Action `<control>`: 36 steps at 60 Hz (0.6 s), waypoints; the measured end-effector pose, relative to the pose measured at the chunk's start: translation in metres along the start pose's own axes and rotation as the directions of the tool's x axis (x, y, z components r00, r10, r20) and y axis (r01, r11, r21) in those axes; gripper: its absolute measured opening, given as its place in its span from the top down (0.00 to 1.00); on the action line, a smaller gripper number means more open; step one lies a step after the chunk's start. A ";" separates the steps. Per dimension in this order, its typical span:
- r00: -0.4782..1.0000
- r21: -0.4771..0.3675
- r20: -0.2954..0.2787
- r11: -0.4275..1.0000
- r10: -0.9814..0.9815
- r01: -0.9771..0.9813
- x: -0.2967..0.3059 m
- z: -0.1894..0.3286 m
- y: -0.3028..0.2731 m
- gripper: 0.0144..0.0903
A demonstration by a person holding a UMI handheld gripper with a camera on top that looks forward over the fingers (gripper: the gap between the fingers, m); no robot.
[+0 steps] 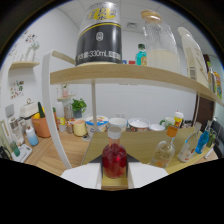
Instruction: Make me a cup of Vodka Sunrise.
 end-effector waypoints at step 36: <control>0.999 0.028 0.028 0.999 0.020 -0.021 0.048 -0.091 0.016 0.74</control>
